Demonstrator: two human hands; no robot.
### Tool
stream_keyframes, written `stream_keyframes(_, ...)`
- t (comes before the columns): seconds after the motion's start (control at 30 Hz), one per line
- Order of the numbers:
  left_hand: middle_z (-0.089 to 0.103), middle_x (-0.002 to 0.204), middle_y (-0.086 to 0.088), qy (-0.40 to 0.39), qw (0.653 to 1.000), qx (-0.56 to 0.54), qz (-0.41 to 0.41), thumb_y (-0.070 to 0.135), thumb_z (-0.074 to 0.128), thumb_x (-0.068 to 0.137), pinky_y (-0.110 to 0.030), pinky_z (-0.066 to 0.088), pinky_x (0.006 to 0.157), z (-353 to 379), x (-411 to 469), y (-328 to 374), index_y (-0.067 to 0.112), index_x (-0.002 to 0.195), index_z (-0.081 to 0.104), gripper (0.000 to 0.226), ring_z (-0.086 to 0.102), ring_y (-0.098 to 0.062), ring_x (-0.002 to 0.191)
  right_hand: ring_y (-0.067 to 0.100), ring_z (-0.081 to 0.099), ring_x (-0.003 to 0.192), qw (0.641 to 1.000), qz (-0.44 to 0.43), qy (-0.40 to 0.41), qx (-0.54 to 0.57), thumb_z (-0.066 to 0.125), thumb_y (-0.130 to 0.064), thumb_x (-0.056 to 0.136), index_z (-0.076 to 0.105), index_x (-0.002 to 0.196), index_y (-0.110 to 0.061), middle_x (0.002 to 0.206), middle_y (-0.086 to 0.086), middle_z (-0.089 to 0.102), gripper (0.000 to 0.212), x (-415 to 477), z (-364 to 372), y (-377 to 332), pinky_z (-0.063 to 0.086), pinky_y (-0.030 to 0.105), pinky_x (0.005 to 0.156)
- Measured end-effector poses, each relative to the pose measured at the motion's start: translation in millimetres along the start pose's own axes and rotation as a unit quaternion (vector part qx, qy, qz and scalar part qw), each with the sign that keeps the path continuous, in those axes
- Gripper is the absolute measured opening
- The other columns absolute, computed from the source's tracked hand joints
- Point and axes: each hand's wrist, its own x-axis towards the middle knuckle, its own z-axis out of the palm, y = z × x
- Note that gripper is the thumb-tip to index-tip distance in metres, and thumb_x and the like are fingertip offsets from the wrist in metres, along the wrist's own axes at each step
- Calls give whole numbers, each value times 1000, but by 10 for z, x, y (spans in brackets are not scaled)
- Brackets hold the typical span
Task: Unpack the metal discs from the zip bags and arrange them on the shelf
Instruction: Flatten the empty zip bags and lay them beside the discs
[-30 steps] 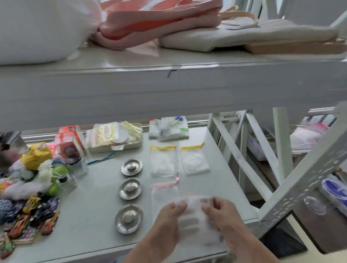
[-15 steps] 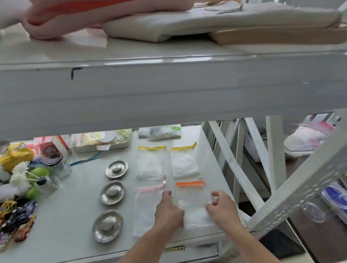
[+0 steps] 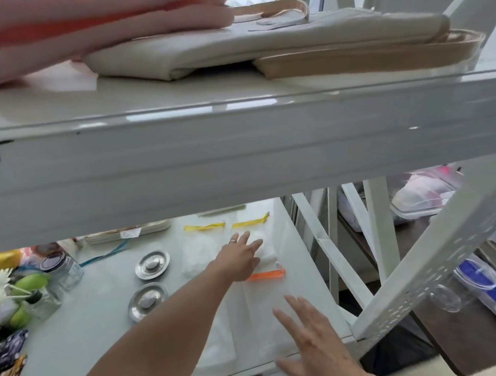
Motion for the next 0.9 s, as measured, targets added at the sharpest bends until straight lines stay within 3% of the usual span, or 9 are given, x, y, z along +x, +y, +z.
stream_keyframes(0.17, 9, 171, -22, -28, 999, -15, -5, 33, 42, 105, -51, 24, 128, 129, 198, 31, 22, 162, 21, 61, 8, -43, 158, 32, 66, 116, 999, -17, -35, 17, 59, -66, 62, 50, 129, -30, 134, 10, 65, 77, -3, 108, 76, 63, 40, 79)
stream_keyframes(0.27, 7, 171, -25, -19, 999, -24, -10, 32, 39, 106, -49, 22, 130, 105, 236, 68, 19, 163, 19, 62, 7, -43, 158, 30, 66, 117, 999, -23, -28, 7, 56, -64, 66, 50, 128, -26, 132, 11, 66, 73, 53, 181, 108, 55, 38, 93)
stream_keyframes(0.33, 8, 171, -25, -13, 999, -28, -9, 32, 39, 107, -49, 22, 130, 103, 274, 62, 19, 163, 19, 61, 8, -43, 158, 28, 67, 116, 1000, -21, -17, -5, 54, -62, 66, 54, 126, -24, 130, 13, 68, 71, 99, 210, 111, 42, 34, 98)
stream_keyframes(0.47, 4, 172, -22, -20, 999, -28, -8, 33, 40, 106, -49, 18, 131, 89, 257, 56, 22, 164, 17, 63, 4, -41, 159, 25, 61, 121, 1000, -4, -18, -12, 53, -62, 67, 68, 120, -24, 128, 11, 69, 68, 142, 192, 93, 45, 29, 101)
stream_keyframes(0.53, 8, 173, -18, 0, 998, -55, -11, 37, 43, 105, -46, 18, 131, 52, 189, 40, 22, 163, 20, 65, 8, -38, 160, 24, 47, 126, 1000, -6, -7, -9, 54, -62, 68, 60, 126, -23, 131, 12, 67, 70, 129, 186, 106, 22, 26, 111)
stream_keyframes(0.6, 24, 170, -14, 72, 992, -94, -42, 33, 46, 102, -43, 26, 127, 7, 91, -66, 21, 159, 34, 59, 24, -34, 155, 22, 41, 128, 1000, -5, -3, -13, 53, -64, 69, 54, 130, -23, 134, 11, 65, 73, 115, 180, 130, 11, 26, 111)
stream_keyframes(0.67, 40, 160, -13, 135, 977, -122, -113, 23, 48, 97, -44, 36, 119, -25, -41, -283, 18, 149, 47, 52, 40, -35, 144, 22, 40, 130, 1000, -3, -5, -6, 53, -65, 69, 52, 133, -23, 137, 10, 63, 76, 92, 173, 139, 14, 28, 112)
stream_keyframes(0.77, 42, 146, -17, 108, 962, -120, -221, 10, 44, 96, -49, 43, 110, -18, -246, -679, 12, 142, 47, 46, 44, -42, 133, 23, 38, 132, 1000, -9, 3, -2, 56, -62, 69, 48, 137, -23, 140, 10, 60, 79, 72, 202, 152, 12, 25, 111)
stream_keyframes(0.9, 39, 141, -20, 85, 956, -122, -251, 4, 41, 94, -49, 40, 112, 32, -356, -887, 10, 139, 47, 45, 42, -45, 131, 22, 39, 131, 1000, -5, -9, 3, 55, -62, 68, 50, 134, -23, 139, 9, 61, 77, 93, 207, 158, 10, 24, 110)
